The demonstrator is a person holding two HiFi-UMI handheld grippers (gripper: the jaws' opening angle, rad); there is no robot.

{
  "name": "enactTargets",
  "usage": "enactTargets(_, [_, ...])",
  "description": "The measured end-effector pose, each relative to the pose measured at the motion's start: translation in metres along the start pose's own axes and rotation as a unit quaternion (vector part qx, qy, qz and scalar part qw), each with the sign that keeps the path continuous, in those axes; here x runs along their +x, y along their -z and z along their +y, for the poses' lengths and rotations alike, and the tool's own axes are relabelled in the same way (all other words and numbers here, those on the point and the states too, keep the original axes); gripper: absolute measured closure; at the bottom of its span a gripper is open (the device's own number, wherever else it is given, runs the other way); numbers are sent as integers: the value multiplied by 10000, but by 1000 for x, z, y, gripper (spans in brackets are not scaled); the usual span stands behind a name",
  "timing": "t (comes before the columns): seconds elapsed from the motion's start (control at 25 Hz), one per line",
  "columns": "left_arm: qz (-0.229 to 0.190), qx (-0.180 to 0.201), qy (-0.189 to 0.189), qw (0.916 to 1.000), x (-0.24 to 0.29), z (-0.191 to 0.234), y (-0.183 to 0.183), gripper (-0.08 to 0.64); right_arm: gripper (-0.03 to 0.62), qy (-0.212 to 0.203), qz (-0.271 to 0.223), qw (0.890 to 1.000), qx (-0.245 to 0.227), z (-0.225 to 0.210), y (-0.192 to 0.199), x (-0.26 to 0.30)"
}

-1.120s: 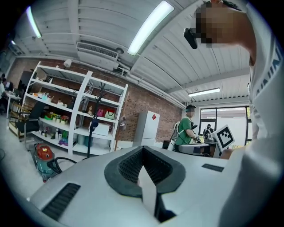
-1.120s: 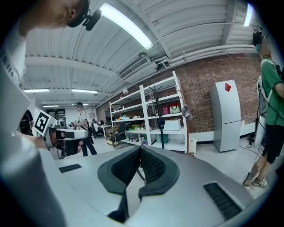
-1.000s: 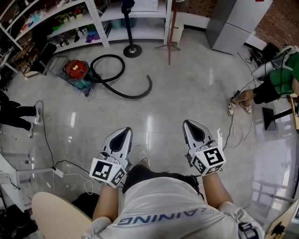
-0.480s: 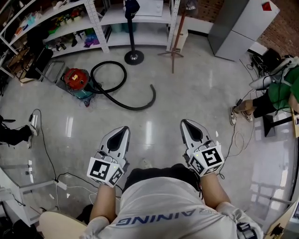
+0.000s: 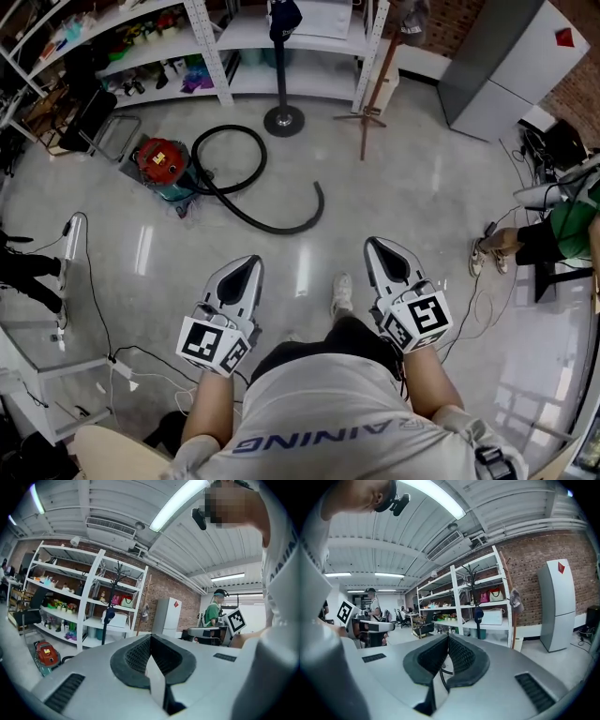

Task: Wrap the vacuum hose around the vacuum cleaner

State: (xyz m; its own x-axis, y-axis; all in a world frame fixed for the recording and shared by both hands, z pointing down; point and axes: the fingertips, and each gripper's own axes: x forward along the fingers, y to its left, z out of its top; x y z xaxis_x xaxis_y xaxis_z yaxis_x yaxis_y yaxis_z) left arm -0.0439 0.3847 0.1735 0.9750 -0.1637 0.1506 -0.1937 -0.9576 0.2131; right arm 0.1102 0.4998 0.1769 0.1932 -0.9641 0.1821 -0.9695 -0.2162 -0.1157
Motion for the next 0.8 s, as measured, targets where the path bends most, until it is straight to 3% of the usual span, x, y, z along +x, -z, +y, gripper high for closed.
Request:
enactTargets(0.52, [-183, -89, -1053, 9942, 152, 38, -44, 543, 581, -1185, 70, 9929, -34, -141, -38, 140])
enactTargets(0.8, [-191, -167, -1639, 9862, 184, 68, -51, 543, 581, -1738, 145, 9847, -19, -168, -44, 204])
